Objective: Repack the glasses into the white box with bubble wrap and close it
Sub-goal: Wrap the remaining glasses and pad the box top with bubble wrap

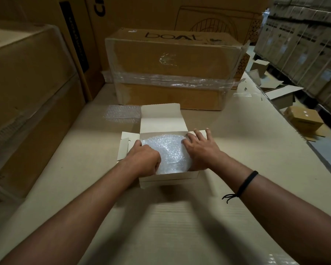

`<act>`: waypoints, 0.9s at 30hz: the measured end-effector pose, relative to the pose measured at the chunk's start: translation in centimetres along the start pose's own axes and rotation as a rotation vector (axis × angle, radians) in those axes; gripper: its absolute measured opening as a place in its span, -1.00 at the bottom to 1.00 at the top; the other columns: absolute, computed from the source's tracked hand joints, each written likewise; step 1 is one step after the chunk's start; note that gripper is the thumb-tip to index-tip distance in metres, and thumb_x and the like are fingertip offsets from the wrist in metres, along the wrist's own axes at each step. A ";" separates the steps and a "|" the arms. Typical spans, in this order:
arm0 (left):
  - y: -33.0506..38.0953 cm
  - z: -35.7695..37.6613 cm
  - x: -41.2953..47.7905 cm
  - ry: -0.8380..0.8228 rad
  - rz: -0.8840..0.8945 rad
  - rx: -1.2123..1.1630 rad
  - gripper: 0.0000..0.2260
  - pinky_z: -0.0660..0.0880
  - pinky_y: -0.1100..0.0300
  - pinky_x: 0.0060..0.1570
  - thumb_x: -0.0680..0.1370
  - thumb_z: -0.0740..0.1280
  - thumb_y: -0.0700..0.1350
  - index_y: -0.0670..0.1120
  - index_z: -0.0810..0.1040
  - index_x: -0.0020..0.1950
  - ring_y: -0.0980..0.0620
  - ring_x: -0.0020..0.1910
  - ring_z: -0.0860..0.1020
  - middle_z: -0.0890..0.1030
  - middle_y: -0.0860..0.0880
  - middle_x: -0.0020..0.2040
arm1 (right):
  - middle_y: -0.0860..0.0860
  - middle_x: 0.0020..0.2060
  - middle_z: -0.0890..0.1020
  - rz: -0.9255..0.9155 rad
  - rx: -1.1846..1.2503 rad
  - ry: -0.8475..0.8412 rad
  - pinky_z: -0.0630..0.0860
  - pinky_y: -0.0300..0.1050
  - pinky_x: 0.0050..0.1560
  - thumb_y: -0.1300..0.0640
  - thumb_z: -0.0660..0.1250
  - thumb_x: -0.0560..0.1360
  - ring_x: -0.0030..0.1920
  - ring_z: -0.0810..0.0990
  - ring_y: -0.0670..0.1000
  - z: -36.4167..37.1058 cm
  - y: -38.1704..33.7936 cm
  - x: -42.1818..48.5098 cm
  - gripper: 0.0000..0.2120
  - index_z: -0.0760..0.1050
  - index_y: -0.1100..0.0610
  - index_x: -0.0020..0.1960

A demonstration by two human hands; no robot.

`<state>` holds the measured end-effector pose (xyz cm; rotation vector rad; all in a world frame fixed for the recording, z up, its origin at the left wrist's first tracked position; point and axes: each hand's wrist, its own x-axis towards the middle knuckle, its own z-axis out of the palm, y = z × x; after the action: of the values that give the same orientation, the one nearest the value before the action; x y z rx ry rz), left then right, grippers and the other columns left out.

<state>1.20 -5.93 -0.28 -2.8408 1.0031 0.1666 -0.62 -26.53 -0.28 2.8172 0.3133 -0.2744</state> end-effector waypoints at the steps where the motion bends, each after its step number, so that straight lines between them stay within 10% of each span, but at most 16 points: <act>1: 0.1 0.1 0.1 0.006 -0.003 0.007 -0.88 0.20 0.09 0.04 0.46 0.31 -0.15 0.04 0.54 -0.25 0.07 -0.17 0.46 0.61 0.13 -0.24 | 0.11 0.50 0.17 -0.004 0.048 -0.006 -0.06 0.33 0.46 -0.34 0.41 0.30 0.53 0.06 0.18 -0.4 0.1 -0.2 -0.06 0.15 0.07 0.50; 6: -0.8 0.0 0.1 -0.049 -0.039 -0.171 -0.92 0.22 0.09 0.13 0.49 0.38 -0.12 0.04 0.65 -0.15 0.13 -0.12 0.47 0.65 0.14 -0.15 | -0.07 0.03 0.63 -0.151 0.478 0.101 0.53 -0.09 0.04 0.26 0.35 0.47 0.08 0.59 0.01 -2.4 1.0 -1.7 -0.66 0.54 0.00 0.20; 12: -2.2 -1.3 -0.3 0.067 -0.099 -0.360 -0.86 0.38 0.12 0.12 0.51 0.40 -0.14 0.08 0.69 -0.03 0.08 0.02 0.50 0.66 0.18 -0.14 | -0.09 0.11 0.64 -0.276 0.209 -0.152 0.25 -0.07 0.12 0.35 0.07 0.47 -0.04 0.51 0.01 -1.5 -0.6 -2.4 -0.46 0.54 -0.12 0.24; 16: -1.2 -1.5 -0.1 0.041 -0.117 -0.137 -0.68 0.25 0.04 0.09 0.41 0.38 0.31 0.06 0.59 -0.19 0.10 -0.14 0.49 0.61 0.13 -0.22 | -0.08 -0.04 0.63 -0.280 0.121 -0.248 0.18 0.00 0.10 0.39 0.05 0.40 -0.07 0.53 0.04 -2.0 -1.2 -1.9 -0.46 0.55 -0.09 0.13; 27: 0.4 0.0 0.6 -0.075 -0.136 -0.006 -0.61 0.19 -0.02 0.14 0.49 0.28 0.29 0.00 0.49 -0.30 -0.01 -0.09 0.49 0.54 0.05 -0.28 | -0.08 0.19 0.61 -0.273 0.331 -0.211 0.53 -0.04 0.12 0.36 0.08 0.44 0.09 0.57 0.05 -2.0 -1.5 -2.4 -0.40 0.50 -0.15 0.30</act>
<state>1.42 -6.56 -0.40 -2.8717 0.7932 0.2610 -3.02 -24.98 1.74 3.0225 0.6590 -0.7398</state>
